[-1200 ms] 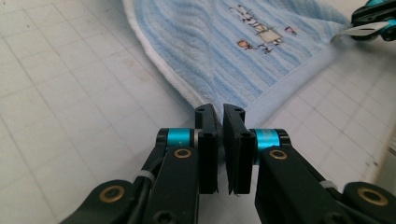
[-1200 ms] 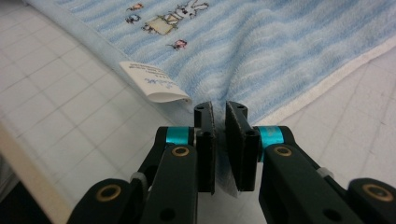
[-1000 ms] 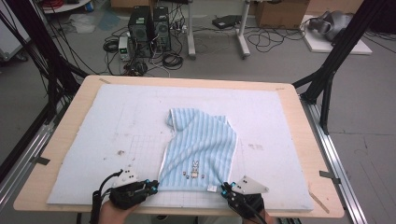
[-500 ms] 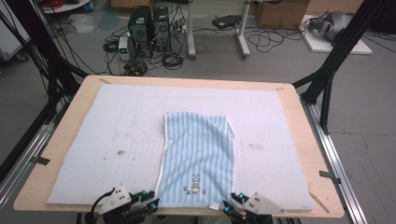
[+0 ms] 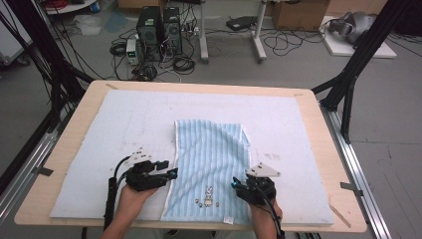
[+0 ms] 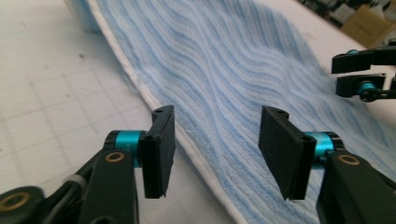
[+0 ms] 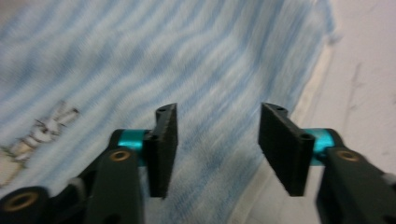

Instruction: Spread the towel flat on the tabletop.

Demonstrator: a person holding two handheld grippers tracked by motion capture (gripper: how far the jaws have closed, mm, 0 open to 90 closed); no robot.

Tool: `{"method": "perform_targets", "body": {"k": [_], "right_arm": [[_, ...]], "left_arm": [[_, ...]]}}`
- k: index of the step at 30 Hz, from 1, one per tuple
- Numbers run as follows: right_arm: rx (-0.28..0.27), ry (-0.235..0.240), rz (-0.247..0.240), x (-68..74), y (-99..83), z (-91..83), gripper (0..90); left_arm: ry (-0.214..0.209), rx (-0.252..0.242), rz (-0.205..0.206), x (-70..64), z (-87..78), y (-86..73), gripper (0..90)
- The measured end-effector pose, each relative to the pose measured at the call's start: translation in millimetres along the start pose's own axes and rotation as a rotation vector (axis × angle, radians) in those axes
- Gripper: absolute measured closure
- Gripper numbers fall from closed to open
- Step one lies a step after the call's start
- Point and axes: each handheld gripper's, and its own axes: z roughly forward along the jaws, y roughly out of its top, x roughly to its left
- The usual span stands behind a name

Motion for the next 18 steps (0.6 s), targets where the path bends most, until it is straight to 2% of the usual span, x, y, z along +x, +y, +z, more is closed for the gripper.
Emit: {"method": "perform_targets", "body": {"k": [1, 3, 4, 5, 7, 8, 9, 10, 13, 14, 18], "right_arm": [[0.021, 0.007, 0.004, 0.2, -1.7, 4.3, 53.3], [0.006, 0.003, 0.001, 1.6, -5.2, 5.3, 54.5], [0.001, 0.007, 0.001, 0.9, -5.9, 5.3, 54.5], [0.004, 0.012, -0.002, 0.1, -5.9, 5.2, 54.5], [0.011, 0.017, -0.003, -1.0, -4.5, 6.0, 54.9], [0.014, 0.013, -0.009, -0.4, -3.7, 6.5, 55.5], [0.014, 0.008, -0.015, 0.3, -3.3, 7.0, 56.8], [0.013, 0.011, -0.015, 0.5, -3.4, 7.1, 61.2], [-0.003, 0.03, -0.007, 2.8, -6.0, 5.5, 75.7], [-0.013, 0.044, 0.003, 3.3, -7.7, 4.1, 83.4], [-0.019, 0.062, -0.02, 9.3, -14.9, -3.4, 84.5]], "left_arm": [[0.003, 0.022, 0.017, -4.2, 5.1, -0.9, 51.1], [0.034, 0.083, 0.05, -11.2, 15.3, -4.6, 52.2], [0.045, 0.096, 0.066, -13.6, 19.7, -6.8, 52.1], [0.073, 0.087, 0.086, -16.4, 21.4, -7.2, 54.1], [0.127, 0.085, 0.089, -19.0, 22.7, -7.1, 65.5], [0.153, 0.087, 0.091, -19.0, 22.4, -7.2, 74.1], [0.159, 0.084, 0.08, -18.7, 22.5, -7.3, 80.9], [0.158, 0.086, 0.079, -17.8, 22.2, -7.3, 85.7], [0.148, 0.094, 0.106, -19.2, 18.7, -9.2, 87.2], [0.141, 0.096, 0.109, -20.2, 16.2, -10.8, 87.3], [0.105, 0.096, 0.109, -21.2, -1.1, -22.0, 87.5]]}}
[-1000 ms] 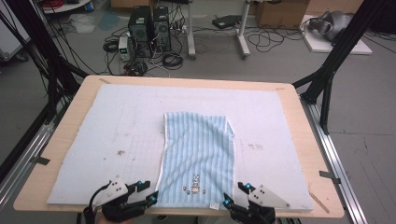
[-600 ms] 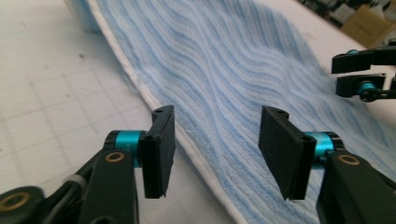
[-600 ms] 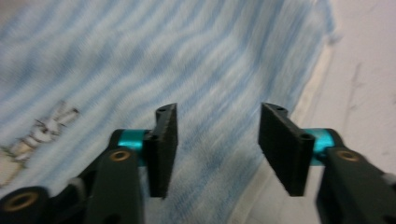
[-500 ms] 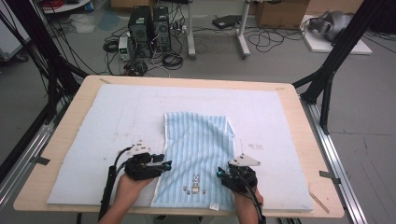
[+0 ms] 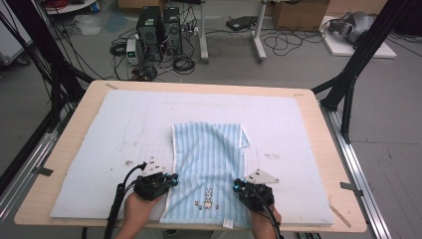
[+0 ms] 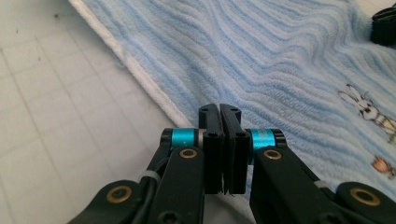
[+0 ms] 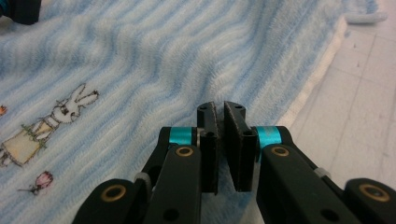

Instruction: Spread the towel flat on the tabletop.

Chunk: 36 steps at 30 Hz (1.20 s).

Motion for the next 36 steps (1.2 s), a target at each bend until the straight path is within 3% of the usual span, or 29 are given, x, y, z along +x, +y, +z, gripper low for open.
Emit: {"method": "perform_targets", "body": {"k": [10, 16, 20, 21, 23, 26, 28, 33, 36], "right_arm": [[0.009, 0.044, -0.048, 13.3, -10.9, -15.4, 84.5], [0.006, 0.076, -0.054, 19.0, -20.2, -25.7, 84.4], [0.004, 0.088, -0.056, 21.9, -22.1, -29.2, 81.8], [-0.004, 0.086, -0.045, 21.9, -20.9, -30.0, 76.9], [-0.046, 0.08, -0.026, 18.5, -15.2, -31.0, 64.0], [-0.11, 0.061, -0.002, 11.9, -1.8, -31.0, 51.8], [-0.128, 0.056, 0.026, 6.3, 8.0, -26.9, 46.1], [-0.095, 0.0, 0.002, -2.8, 28.3, -6.7, 41.8], [-0.079, -0.017, -0.013, -6.3, 33.7, 2.0, 39.7]], "left_arm": [[-0.039, -0.006, 0.04, -10.4, -28.8, -24.4, 87.6], [-0.073, -0.011, 0.054, -14.6, -39.0, -34.5, 87.5], [-0.101, -0.055, 0.039, -12.1, -42.8, -39.0, 86.7], [-0.091, -0.074, 0.024, -9.3, -42.9, -37.8, 83.1], [-0.086, -0.114, -0.036, -1.4, -41.5, -31.7, 60.1], [-0.083, -0.166, -0.065, 10.7, -37.8, -17.6, 48.2], [-0.085, -0.177, -0.077, 18.9, -33.0, -5.4, 45.7], [-0.055, -0.232, -0.126, 34.3, -21.1, 17.8, 41.8], [-0.024, -0.234, -0.099, 36.7, -16.0, 24.9, 40.0]]}}
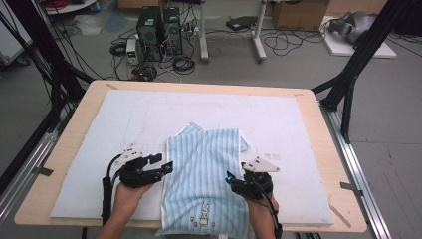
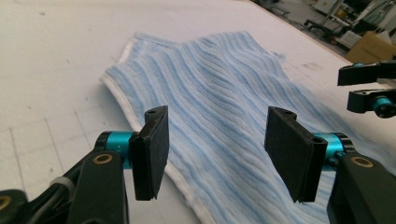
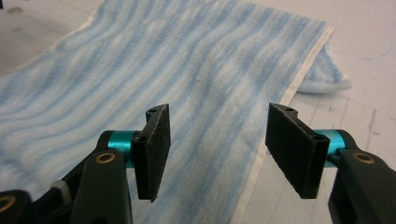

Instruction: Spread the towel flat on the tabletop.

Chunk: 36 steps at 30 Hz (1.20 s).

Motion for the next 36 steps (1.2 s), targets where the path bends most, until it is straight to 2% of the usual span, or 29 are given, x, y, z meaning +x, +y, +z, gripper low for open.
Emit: {"method": "perform_targets", "body": {"k": [4, 6, 8, 11, 14, 16, 18, 19, 20, 21, 22, 23, 24, 28, 32, 36], "right_arm": [[-0.017, 0.019, -0.019, -4.6, 0.0, -0.1, 39.1], [-0.021, 0.012, -0.013, -8.5, -1.1, -2.8, 39.5], [-0.014, 0.012, -0.002, -14.0, -3.2, -4.6, 46.1], [0.02, 0.03, 0.0, -18.2, -6.5, -3.5, 57.9], [0.041, 0.045, -0.014, -17.6, -6.4, 0.3, 61.2], [0.058, 0.056, -0.029, -15.2, -4.7, 4.7, 62.3], [0.093, 0.067, -0.039, -12.2, -5.2, 12.9, 62.7], [0.111, 0.065, -0.049, -11.2, -6.2, 15.7, 64.8], [0.137, 0.063, -0.064, -9.6, -8.4, 19.9, 67.1], [0.122, 0.066, -0.058, -8.8, -10.7, 20.8, 72.2], [0.118, 0.084, -0.042, -9.3, -11.9, 20.3, 78.1], [0.119, 0.108, -0.038, -9.9, -12.9, 18.8, 85.2], [0.119, 0.114, -0.042, -9.5, -13.6, 17.5, 85.8], [0.131, 0.117, -0.087, -3.1, -18.5, 6.6, 86.1], [0.099, 0.144, -0.092, 1.2, -28.7, -9.1, 85.7], [0.09, 0.161, -0.092, 5.7, -39.8, -23.7, 85.8]], "left_arm": [[0.036, -0.037, 0.037, 2.4, 1.2, 1.5, 33.9], [0.055, -0.033, 0.047, 3.4, 2.3, 1.3, 29.2], [0.073, -0.016, 0.041, 5.2, 4.8, 0.9, 26.3], [0.06, 0.022, 0.028, 7.6, 11.8, -0.7, 26.3], [0.069, 0.1, 0.035, 9.7, 22.9, -4.6, 35.0], [0.056, 0.176, 0.054, 9.5, 31.0, -9.4, 43.3], [0.058, 0.21, 0.109, 4.1, 34.6, -9.3, 53.0], [0.06, 0.233, 0.144, 0.7, 36.2, -9.8, 60.7], [0.083, 0.245, 0.193, -3.6, 36.8, -10.2, 66.7], [0.071, 0.251, 0.226, -6.2, 36.5, -10.5, 71.0], [0.058, 0.257, 0.232, -8.1, 36.0, -11.0, 84.6], [0.058, 0.263, 0.242, -9.4, 34.9, -10.9, 85.3], [0.05, 0.271, 0.237, -9.8, 33.2, -10.7, 85.9], [0.007, 0.291, 0.216, -10.8, 20.5, -14.4, 85.9], [-0.039, 0.269, 0.177, -13.0, 2.7, -25.9, 85.9], [-0.071, 0.275, 0.186, -16.7, -7.3, -29.6, 85.9]]}}
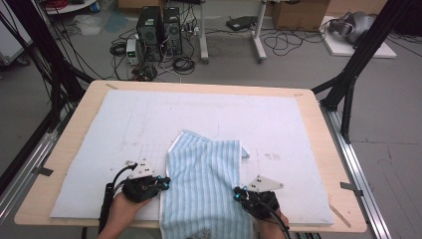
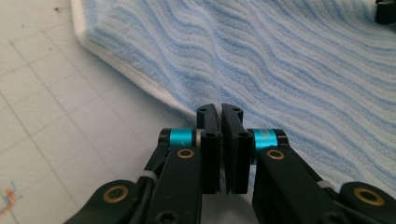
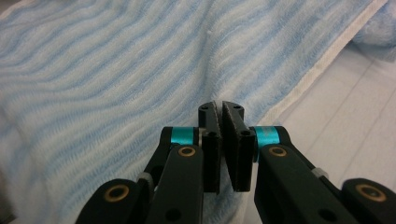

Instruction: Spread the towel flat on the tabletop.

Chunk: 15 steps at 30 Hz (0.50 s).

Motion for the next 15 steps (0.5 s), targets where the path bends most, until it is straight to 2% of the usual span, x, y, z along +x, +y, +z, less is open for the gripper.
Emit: {"method": "perform_targets", "body": {"k": [3, 5, 6, 8, 9, 12, 13, 15], "right_arm": [[0.0, 0.0, -0.016, 4.8, -4.9, -6.9, 84.1], [-0.03, -0.013, -0.013, 5.3, -3.9, -10.5, 77.5], [-0.044, -0.017, -0.006, 4.6, -2.1, -11.0, 72.3], [-0.079, -0.048, 0.008, 1.4, 5.8, -10.7, 64.4], [-0.091, -0.059, 0.019, -0.2, 10.9, -9.4, 59.2], [-0.117, -0.085, 0.006, -5.6, 26.9, 1.4, 56.8], [-0.11, -0.089, 0.008, -6.8, 30.0, 5.6, 56.8], [-0.086, -0.097, 0.007, -10.2, 36.4, 18.3, 56.7]], "left_arm": [[-0.029, -0.007, 0.022, -2.9, -2.6, -5.0, 85.4], [-0.034, -0.032, 0.002, -0.6, -3.6, -4.8, 81.4], [-0.019, -0.054, -0.014, 2.1, -4.3, -2.5, 73.0], [0.015, -0.123, -0.087, 8.2, -4.1, 4.2, 49.1], [0.03, -0.146, -0.097, 12.4, -3.2, 9.1, 42.9], [0.058, -0.158, -0.087, 20.7, 2.5, 19.2, 43.9], [0.063, -0.157, -0.085, 22.8, 4.9, 23.2, 44.4], [0.076, -0.187, -0.079, 25.1, 9.6, 28.2, 46.2]]}}
